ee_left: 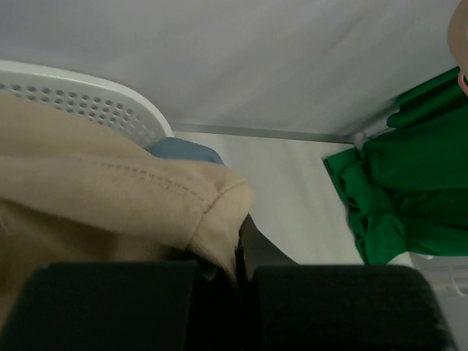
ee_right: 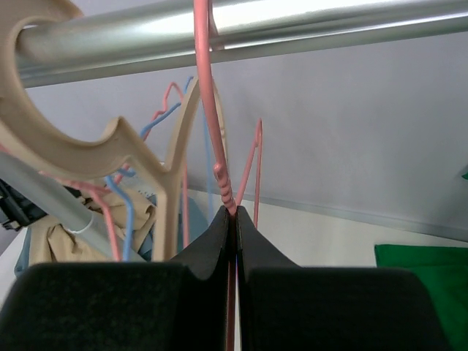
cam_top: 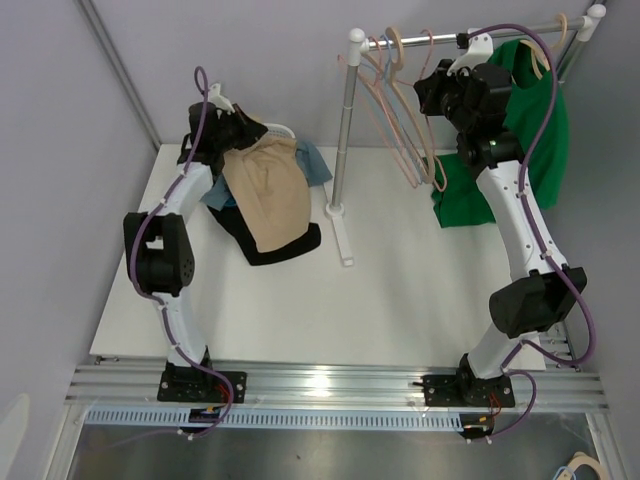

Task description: Remove the t-shirt from the hanger

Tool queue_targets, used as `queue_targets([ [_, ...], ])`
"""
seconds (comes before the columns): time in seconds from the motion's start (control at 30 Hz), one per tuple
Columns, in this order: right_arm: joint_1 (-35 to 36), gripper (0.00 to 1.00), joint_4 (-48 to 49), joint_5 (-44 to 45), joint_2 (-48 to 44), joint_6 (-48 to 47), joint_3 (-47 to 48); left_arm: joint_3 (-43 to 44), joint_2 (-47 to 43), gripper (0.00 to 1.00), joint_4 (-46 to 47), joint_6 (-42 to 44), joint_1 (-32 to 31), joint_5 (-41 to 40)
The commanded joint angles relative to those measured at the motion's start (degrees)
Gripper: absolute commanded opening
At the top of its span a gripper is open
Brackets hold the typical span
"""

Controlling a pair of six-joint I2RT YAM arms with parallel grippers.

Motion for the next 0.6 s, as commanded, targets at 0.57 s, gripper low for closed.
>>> queue_targets([
  [0.57,1.9,0.23,-0.9,-1.1,-3.7,-1.5,-2.4,15.3,15.1,0.26,-37.0,-15.5,2.5,-11.0],
])
